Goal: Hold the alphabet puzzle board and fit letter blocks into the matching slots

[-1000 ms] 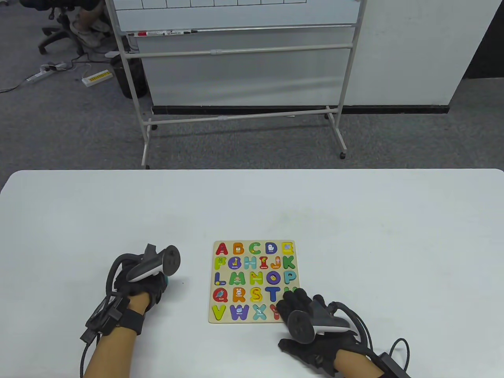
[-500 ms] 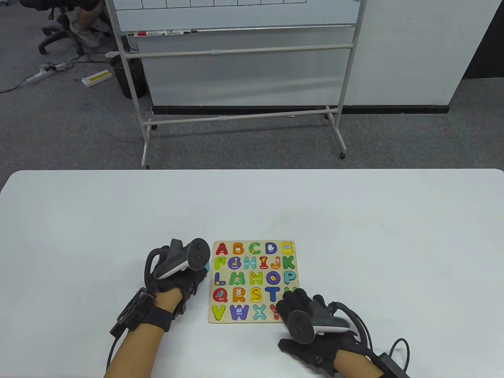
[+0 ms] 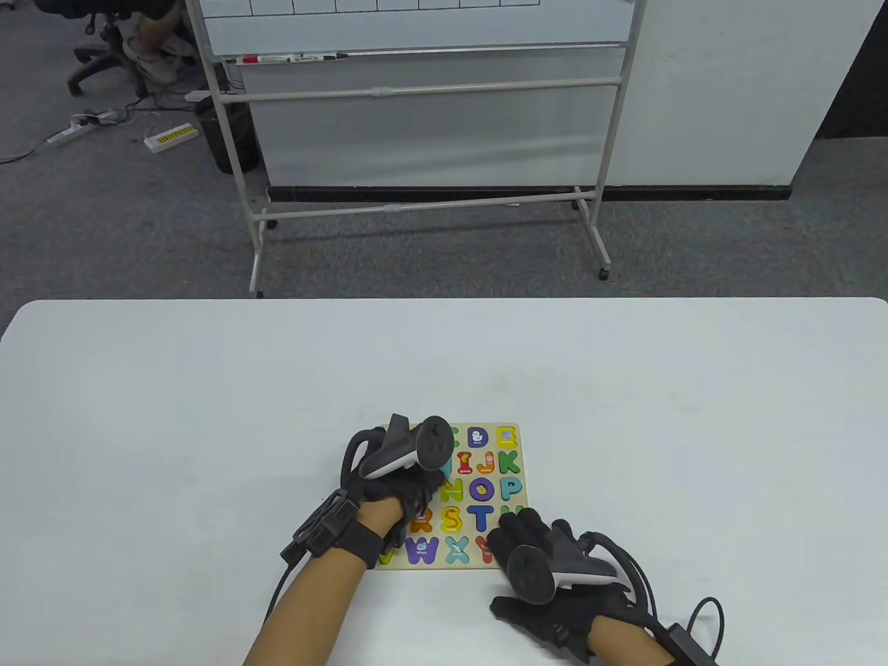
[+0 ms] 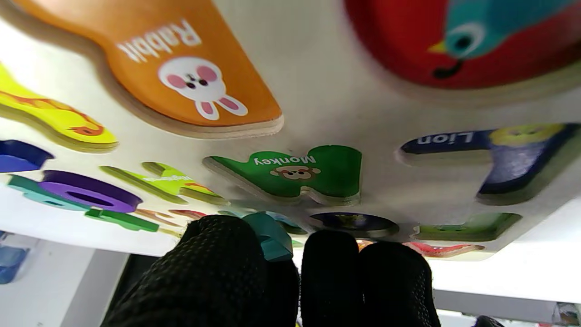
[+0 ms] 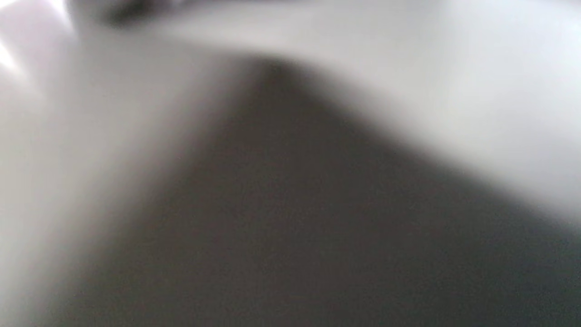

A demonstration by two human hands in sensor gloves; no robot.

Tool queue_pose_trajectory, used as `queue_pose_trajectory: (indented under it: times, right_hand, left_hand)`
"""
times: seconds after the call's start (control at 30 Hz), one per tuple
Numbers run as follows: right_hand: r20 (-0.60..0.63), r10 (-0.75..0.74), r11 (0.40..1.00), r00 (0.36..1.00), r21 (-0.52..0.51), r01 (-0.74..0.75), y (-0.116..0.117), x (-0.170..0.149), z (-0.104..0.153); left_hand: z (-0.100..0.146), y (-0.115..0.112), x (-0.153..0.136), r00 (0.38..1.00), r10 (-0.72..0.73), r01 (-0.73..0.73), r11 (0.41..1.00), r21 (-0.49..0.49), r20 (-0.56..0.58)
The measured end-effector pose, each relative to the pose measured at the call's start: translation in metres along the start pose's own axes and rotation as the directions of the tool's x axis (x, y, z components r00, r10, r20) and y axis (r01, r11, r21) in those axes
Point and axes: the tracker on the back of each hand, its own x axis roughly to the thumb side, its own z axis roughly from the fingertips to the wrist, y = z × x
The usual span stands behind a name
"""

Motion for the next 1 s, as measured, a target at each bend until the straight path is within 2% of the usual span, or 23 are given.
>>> queue_pose_trajectory:
  times: [0.67,0.8,1.0]
  right_hand:
    - [0.001,-0.005,1.000,1.000,0.001,0.005,-0.001,-0.001,0.000]
    - [0.003,-0.008,1.000,1.000,0.001,0.008,-0.001,-0.001,0.000]
    - [0.006,-0.012,1.000,1.000,0.000,0.012,-0.001,-0.001,0.000]
  left_hand:
    - [-0.008,-0.002,0.005,0.997,-0.033,0.033,0.999,-0.003,-0.071]
    - [-0.008,-0.001,0.011,0.997,-0.043,0.037,0.995,-0.089,-0.067]
    - [-0.004,-0.002,0.013,0.996,-0.069,0.061,0.989,-0.133,-0.056]
